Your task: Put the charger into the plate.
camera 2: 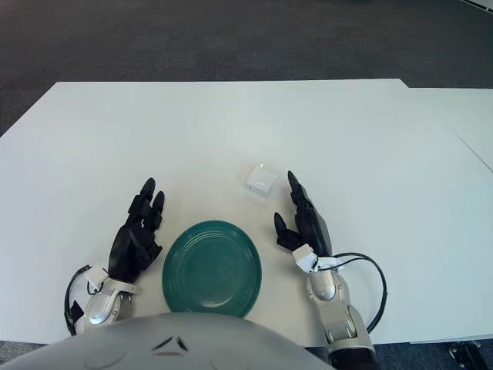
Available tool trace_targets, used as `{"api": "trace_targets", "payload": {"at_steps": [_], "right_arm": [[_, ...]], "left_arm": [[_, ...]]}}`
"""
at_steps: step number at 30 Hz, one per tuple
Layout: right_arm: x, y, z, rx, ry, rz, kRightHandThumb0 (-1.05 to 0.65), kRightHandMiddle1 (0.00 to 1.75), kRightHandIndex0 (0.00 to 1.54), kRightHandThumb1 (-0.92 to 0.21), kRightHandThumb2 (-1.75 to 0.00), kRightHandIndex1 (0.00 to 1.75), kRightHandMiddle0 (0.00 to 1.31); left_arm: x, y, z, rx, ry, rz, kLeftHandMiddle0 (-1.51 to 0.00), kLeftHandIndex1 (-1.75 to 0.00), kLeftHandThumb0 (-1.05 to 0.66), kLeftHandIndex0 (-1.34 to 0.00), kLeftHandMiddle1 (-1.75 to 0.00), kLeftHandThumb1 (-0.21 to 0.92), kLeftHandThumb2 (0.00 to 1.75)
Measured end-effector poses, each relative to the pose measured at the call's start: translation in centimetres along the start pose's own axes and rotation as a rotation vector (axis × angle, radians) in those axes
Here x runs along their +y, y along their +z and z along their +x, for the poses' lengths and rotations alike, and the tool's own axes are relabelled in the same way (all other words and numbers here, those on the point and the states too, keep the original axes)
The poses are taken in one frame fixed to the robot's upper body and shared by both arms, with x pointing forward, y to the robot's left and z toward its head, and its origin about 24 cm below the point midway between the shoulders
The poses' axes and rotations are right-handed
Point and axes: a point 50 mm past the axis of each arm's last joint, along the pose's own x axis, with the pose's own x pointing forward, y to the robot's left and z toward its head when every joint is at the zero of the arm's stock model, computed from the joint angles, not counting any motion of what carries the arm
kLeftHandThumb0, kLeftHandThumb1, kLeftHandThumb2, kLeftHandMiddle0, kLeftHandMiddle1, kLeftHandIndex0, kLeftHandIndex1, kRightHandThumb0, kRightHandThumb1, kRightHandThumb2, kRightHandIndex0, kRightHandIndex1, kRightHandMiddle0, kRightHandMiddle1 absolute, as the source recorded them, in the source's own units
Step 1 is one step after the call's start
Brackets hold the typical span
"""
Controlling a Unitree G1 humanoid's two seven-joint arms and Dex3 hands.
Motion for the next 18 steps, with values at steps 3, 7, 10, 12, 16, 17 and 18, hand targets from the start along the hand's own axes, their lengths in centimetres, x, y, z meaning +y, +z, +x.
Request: {"api": "trace_targets", "payload": {"at_steps": [3, 7, 10, 12, 16, 17, 18], "right_arm": [[-0.8, 0.1, 0.3, 0.01, -0.011, -0.023, -0.99, 0.1, 0.0, -0.92, -0.95, 0.0, 0.0], [-1.4, 1.6, 1.2, -0.029, -0.027, -0.049, -1.0, 0.16, 0.02, -0.92, -0.93, 0.0, 0.0], [-1.8, 3.3, 2.2, -0.094, -0.046, -0.075, -1.0, 0.24, 0.05, -0.92, -0.9, 0.01, 0.0], [-2.2, 4.6, 3.1, -0.155, -0.058, -0.101, -1.0, 0.32, 0.08, -0.92, -0.87, 0.01, 0.0], [-2.8, 6.7, 4.7, -0.273, -0.066, -0.182, -1.01, 0.46, 0.13, -0.92, -0.83, 0.02, 0.0], [-3.0, 7.2, 5.2, -0.302, -0.062, -0.21, -1.01, 0.49, 0.14, -0.92, -0.82, 0.02, 0.0], [-3.1, 7.7, 5.5, -0.323, -0.058, -0.23, -1.01, 0.5, 0.14, -0.92, -0.81, 0.02, 0.0]], "left_arm": [[0.0, 0.0, 0.0, 0.001, 0.001, 0.0, 0.0, 0.0, -1.05, 0.0, 0.0, 0.92, 1.29], [0.0, 0.0, 0.1, 0.003, 0.001, -0.001, 0.0, 0.0, -1.05, 0.0, 0.0, 0.92, 1.29], [0.0, 0.0, 0.1, 0.002, 0.002, -0.003, 0.0, 0.0, -1.05, 0.0, 0.0, 0.92, 1.29], [0.0, 0.0, 0.2, -0.001, 0.002, -0.002, 0.0, 0.0, -1.05, 0.0, 0.0, 0.92, 1.29], [0.0, -0.1, 0.4, -0.01, -0.001, 0.002, 0.0, 0.0, -1.05, 0.0, 0.0, 0.92, 1.29], [0.1, -0.1, 0.4, -0.012, -0.002, 0.002, 0.0, 0.0, -1.05, 0.0, 0.0, 0.92, 1.28], [0.1, 0.0, 0.5, -0.014, -0.004, 0.003, 0.0, 0.0, -1.05, 0.0, 0.0, 0.92, 1.28]]}}
